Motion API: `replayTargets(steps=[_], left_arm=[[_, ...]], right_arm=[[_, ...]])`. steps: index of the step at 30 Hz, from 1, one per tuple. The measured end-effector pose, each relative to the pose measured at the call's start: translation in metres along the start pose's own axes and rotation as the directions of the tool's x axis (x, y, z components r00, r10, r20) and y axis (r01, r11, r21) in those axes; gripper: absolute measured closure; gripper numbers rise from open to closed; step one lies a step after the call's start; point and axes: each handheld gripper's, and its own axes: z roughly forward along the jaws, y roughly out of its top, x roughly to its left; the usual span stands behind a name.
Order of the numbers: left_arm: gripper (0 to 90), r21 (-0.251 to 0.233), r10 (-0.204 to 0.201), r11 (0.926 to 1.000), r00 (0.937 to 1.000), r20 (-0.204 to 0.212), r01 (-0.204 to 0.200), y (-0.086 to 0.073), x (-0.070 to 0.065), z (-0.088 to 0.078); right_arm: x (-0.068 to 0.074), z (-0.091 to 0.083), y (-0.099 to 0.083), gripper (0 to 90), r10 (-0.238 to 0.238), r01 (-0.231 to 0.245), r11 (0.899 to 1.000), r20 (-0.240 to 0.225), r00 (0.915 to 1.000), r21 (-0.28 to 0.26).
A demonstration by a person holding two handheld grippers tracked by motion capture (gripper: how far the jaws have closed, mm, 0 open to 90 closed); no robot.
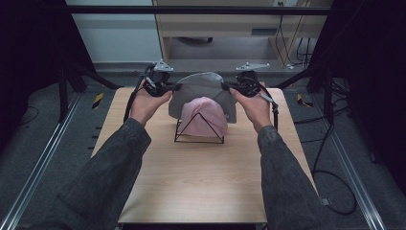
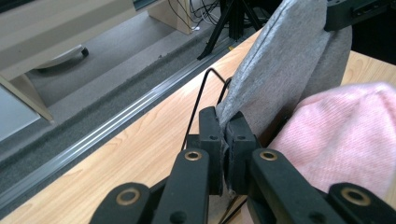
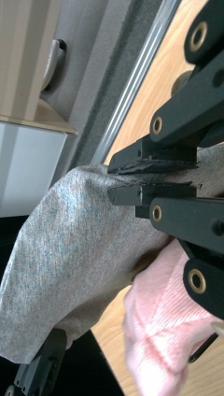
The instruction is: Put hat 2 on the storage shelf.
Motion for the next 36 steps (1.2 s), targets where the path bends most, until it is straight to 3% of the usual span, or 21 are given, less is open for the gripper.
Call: replayTargets(steps=[8, 18, 36], left_arm=[[87.1, 0.023, -0.018, 0.9996, 0.9998, 0.011, 0.018, -0.015, 0.000, 0.012], [87.1, 0.029, -0.020, 0.9994, 0.9997, 0.013, 0.019, -0.020, 0.001, 0.017], [87.1, 0.099, -0.032, 0.9946, 0.9991, 0.029, 0.029, -0.039, -0.004, 0.035]], right_arm=[[-0.002, 0.012, -0.017, 84.2, 0.017, -0.017, 0.999, -0.006, 0.9998, 0.030], [-0.004, 0.018, -0.024, 84.1, 0.028, -0.027, 0.999, -0.013, 0.9995, 0.041], [-0.008, 0.030, -0.052, 83.8, 0.061, -0.058, 0.993, -0.027, 0.9978, 0.107]])
